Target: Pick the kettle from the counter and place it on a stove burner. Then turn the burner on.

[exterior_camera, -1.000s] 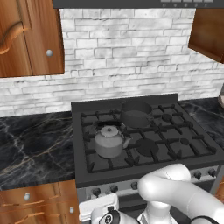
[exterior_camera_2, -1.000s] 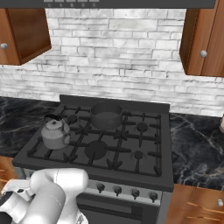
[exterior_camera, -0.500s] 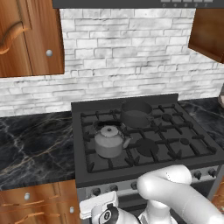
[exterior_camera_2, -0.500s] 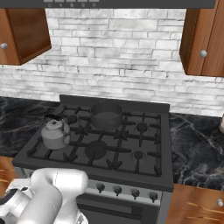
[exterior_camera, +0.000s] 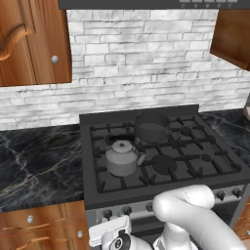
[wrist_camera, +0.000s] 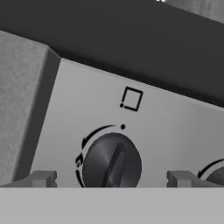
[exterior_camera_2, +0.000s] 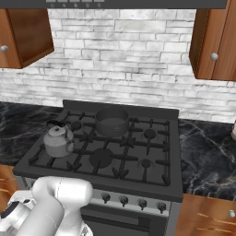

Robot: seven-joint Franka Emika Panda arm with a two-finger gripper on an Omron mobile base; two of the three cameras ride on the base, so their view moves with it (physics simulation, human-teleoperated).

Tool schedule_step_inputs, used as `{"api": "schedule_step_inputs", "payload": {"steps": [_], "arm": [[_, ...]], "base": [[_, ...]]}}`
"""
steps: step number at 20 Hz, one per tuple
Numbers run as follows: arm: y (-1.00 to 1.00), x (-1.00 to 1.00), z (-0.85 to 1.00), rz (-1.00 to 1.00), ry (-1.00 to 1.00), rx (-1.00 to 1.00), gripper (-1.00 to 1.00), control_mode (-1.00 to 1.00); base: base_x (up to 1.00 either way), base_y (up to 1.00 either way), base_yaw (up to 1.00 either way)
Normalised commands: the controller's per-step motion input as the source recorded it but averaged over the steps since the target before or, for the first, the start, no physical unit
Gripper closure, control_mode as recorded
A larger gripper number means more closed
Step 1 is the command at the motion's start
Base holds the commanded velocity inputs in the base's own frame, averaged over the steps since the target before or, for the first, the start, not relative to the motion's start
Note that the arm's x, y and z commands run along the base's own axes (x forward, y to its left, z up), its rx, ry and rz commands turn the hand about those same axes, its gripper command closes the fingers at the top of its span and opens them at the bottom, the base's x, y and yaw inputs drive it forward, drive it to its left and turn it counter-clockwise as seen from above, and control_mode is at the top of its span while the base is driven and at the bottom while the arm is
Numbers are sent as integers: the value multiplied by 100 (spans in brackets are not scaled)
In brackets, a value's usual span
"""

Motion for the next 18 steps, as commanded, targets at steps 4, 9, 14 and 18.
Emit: {"api": "schedule_step_inputs", "payload": {"steps": [4,9,14,18], "arm": [[0,7,0,0,0,0,-100,-100],[0,15,0,-1,0,0,-100,-100],[2,11,0,-1,0,0,-100,-100],[19,0,0,-2,0,-2,-100,-100]], "base": [[0,0,0],[0,0,0],[0,0,0],[0,0,0]]}}
